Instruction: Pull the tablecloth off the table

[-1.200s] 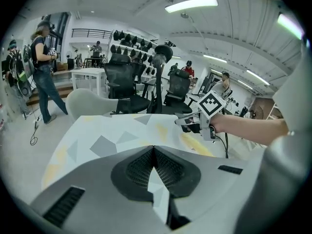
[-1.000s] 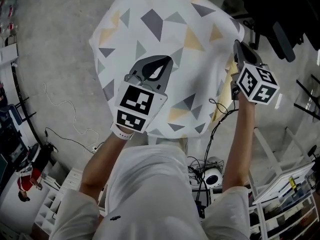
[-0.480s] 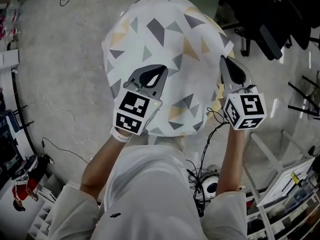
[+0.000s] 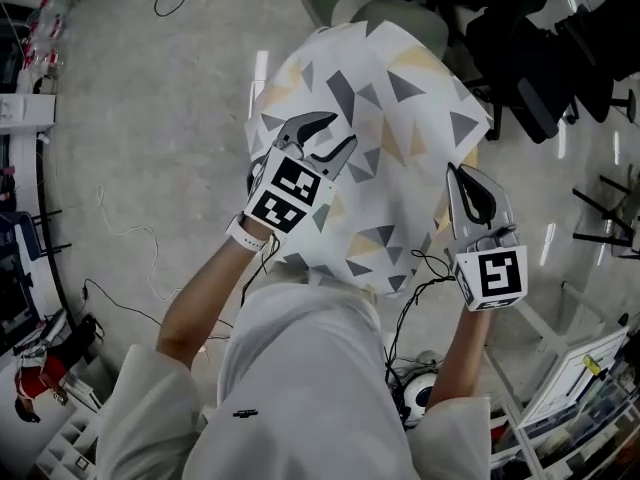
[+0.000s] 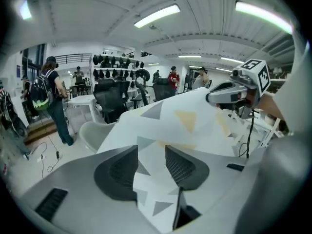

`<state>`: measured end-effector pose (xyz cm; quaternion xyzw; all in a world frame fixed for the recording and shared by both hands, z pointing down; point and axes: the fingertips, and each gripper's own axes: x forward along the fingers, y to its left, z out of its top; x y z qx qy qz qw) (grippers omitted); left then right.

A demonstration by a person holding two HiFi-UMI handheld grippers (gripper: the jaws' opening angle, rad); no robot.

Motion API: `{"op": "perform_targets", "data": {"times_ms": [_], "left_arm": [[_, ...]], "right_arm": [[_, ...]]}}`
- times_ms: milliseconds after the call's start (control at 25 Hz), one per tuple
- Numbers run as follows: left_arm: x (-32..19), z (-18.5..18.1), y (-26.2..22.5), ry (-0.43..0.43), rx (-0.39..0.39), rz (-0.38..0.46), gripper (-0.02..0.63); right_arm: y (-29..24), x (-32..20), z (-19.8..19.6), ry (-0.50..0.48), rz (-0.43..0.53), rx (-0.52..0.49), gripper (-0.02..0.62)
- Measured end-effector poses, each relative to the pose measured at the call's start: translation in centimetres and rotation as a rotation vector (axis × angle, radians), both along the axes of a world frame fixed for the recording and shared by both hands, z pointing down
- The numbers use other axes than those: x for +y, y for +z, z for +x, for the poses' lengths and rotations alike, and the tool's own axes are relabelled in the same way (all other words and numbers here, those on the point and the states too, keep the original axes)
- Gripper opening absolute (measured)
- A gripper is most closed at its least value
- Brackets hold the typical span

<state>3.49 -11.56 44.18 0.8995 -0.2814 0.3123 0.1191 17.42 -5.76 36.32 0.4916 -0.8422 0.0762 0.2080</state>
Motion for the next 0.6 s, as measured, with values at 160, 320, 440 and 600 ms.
{"op": "perform_targets", "data": {"times_ms": [160,320,440,600], "left_arm": [[-2.6,-0.7,-1.6,0.051,-0.012,0.056,0.219],[-6.1,1.0,-2.7,0.171,-0.038,0.107,0.26],[-8.4,2.7,-2.2,0.328,-0.135,0.155,0.314],[-10.3,4.5,-0.9,0.517,-0.218,0.193,0.432]], "right_arm": [[-2.7,2.7,-1.3,-0.008,0.016,0.007,0.009],[-4.1,3.9,-1.6,-0.024,0.014,0.004,0.01],[-4.6,4.3,-1.5,-0.033,0.013,0.004,0.011],[-4.7,4.6,-1.0,-0.047,0.002,0.025,0.009]]}}
